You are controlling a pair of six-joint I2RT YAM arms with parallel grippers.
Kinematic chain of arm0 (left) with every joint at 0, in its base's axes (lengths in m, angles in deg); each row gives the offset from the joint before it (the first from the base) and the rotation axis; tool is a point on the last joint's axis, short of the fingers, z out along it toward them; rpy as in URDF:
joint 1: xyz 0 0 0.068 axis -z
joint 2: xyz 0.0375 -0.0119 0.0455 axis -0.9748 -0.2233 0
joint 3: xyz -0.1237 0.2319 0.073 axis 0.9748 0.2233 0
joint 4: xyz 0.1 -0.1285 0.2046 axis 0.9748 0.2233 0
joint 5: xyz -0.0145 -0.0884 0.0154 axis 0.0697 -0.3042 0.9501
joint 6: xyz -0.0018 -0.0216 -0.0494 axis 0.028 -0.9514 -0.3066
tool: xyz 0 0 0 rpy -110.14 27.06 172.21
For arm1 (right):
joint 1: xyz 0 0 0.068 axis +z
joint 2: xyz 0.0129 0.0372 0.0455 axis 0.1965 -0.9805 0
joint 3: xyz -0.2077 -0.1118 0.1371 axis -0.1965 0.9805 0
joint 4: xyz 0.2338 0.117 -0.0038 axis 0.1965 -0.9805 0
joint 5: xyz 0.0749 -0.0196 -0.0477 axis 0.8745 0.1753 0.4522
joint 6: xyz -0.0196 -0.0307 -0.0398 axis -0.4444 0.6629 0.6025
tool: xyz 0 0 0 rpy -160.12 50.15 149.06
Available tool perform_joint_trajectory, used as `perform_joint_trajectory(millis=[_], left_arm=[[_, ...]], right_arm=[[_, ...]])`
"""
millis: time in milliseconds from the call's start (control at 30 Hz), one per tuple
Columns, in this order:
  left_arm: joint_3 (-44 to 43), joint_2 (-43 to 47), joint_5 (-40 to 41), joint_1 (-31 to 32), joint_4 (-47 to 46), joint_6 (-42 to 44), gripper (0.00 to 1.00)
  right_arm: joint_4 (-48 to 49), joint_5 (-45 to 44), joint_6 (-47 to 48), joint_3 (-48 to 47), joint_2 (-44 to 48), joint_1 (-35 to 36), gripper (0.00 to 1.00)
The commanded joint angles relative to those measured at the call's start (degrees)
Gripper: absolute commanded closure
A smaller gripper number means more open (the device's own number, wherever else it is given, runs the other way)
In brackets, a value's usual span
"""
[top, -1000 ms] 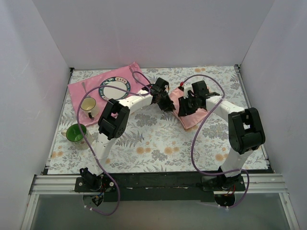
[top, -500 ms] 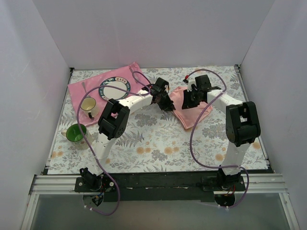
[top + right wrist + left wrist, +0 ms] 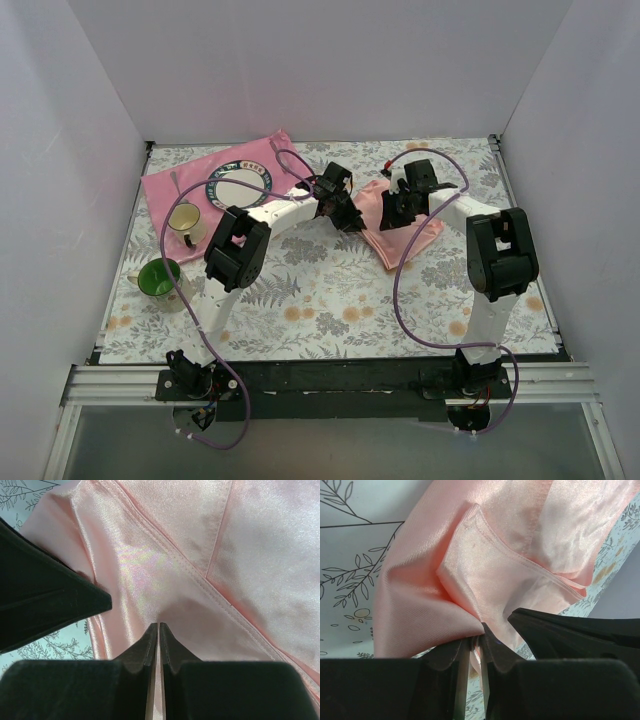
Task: Fold the napkin, place the utensils inside, and roll it up
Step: Roll the napkin with the utensil
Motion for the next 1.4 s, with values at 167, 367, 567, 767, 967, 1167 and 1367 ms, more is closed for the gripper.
perform_joint_trajectory(millis=[167, 367, 567, 767, 967, 1167, 1367], left_arm=[[-0.7, 3.9, -1.0, 0.4, -0.9, -0.2, 0.89], [-1.3, 4.0, -0.8, 0.6, -1.1, -0.2, 0.89], [-1.0, 3.5, -1.5, 0.9, -2.6, -0.5, 0.89], [-1.9, 2.5, -1.3, 1.4, -5.1, -1.7, 0.89], [-3.6, 0.1, -1.0, 1.9, -5.6, -2.3, 0.89], [-4.5, -1.8, -0.3, 2.0, -6.1, -2.6, 0.89], [-4.6, -3.3, 0.5, 2.0, -6.3, -2.6, 0.89]], right_arm=[[2.3, 1.8, -0.1, 2.1, -2.1, 0.3, 0.89], [2.8, 2.9, -0.1, 3.6, -2.6, 1.1, 0.90], [2.9, 4.2, -0.1, 5.0, -2.6, 1.2, 0.91], [2.5, 5.0, -0.1, 5.8, -3.1, 1.3, 0.91], [2.5, 5.9, -0.1, 6.1, -3.0, 1.3, 0.92], [2.7, 7.4, -0.1, 7.0, -3.1, 1.3, 0.92], [1.0, 6.9, -0.2, 6.3, -1.8, 1.3, 0.92]])
